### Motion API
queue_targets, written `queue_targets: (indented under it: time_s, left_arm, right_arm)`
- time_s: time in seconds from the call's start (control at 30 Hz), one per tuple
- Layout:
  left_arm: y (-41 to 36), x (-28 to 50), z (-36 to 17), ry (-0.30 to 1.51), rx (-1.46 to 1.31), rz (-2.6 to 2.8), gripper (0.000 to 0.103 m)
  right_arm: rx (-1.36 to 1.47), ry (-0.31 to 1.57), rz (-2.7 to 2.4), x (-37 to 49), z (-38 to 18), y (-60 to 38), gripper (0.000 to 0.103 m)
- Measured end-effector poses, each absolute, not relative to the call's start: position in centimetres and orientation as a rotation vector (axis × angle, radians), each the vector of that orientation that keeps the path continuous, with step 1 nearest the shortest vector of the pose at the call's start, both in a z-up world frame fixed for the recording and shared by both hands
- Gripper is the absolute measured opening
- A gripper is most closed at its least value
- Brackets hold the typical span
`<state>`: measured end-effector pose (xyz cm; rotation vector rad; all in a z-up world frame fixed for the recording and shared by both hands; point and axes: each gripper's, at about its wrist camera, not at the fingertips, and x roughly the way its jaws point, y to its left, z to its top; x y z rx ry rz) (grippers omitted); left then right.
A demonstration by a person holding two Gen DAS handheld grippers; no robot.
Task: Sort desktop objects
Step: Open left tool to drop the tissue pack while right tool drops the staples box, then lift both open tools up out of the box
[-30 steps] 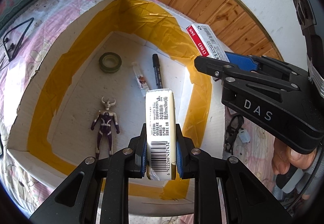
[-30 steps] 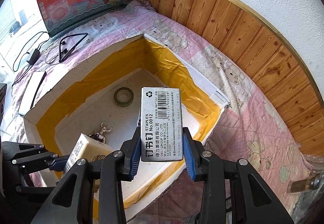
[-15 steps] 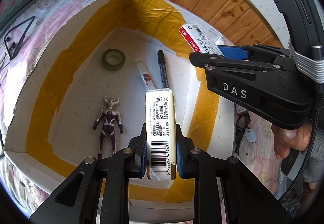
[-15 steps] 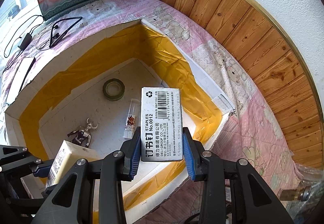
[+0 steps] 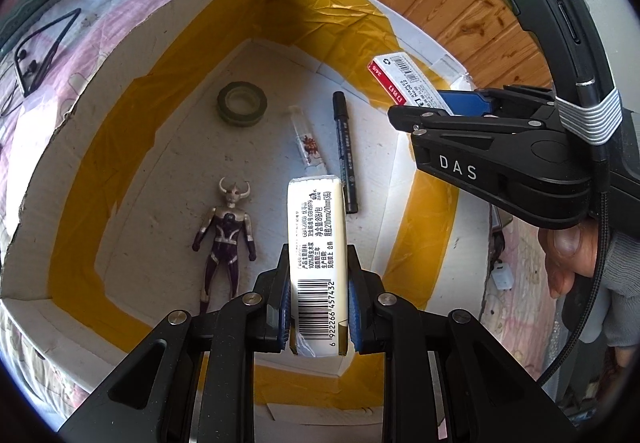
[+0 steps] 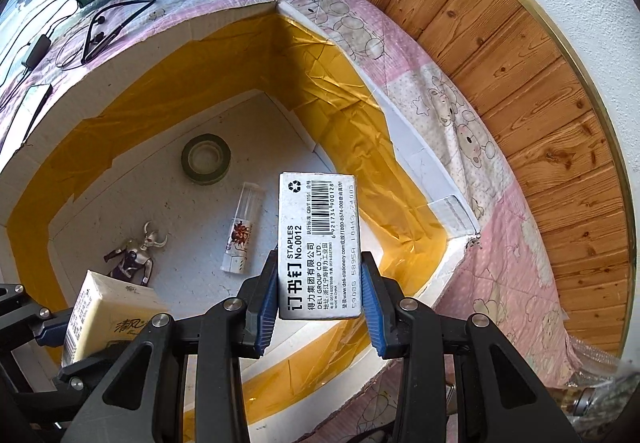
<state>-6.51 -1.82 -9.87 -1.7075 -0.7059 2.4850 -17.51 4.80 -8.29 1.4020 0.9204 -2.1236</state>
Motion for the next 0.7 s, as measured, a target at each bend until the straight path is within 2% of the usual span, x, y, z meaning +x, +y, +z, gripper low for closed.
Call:
queue_targets:
  time_s: [0.3, 0.4, 0.5, 0.57, 0.7]
  left_arm:
    - [-2.5, -6.7, -10.4, -0.799, -1.735, 2.455, 0.024]
    - [-2.6, -6.7, -10.5, -0.827, -1.733, 2.438, 0.033]
    - [-2.5, -6.7, -10.5, -0.83, -1.735, 2.43, 0.038]
    - [-2.5, -6.7, -10.4, -0.835, -1.728, 2.425, 0.039]
    - [-2.6, -6.7, -10.2, -0.852, -1.716, 2.423, 0.041]
  right_arm:
    - [1.431, 0.978, -2.117, -18.5, -9.1, 4.9, 0.039]
    - [1.438, 0.976, -2.122, -18.5, -9.2, 5.0, 0.04]
    - [1.448, 0.974, -2.124, -18.5, -9.1, 5.3, 0.041]
    - [1.449, 0.973, -2.131, -18.5, -9.0, 5.6, 0.048]
    - [1.445, 0.973, -2.137, -18.2, -8.6, 6.0, 0.049]
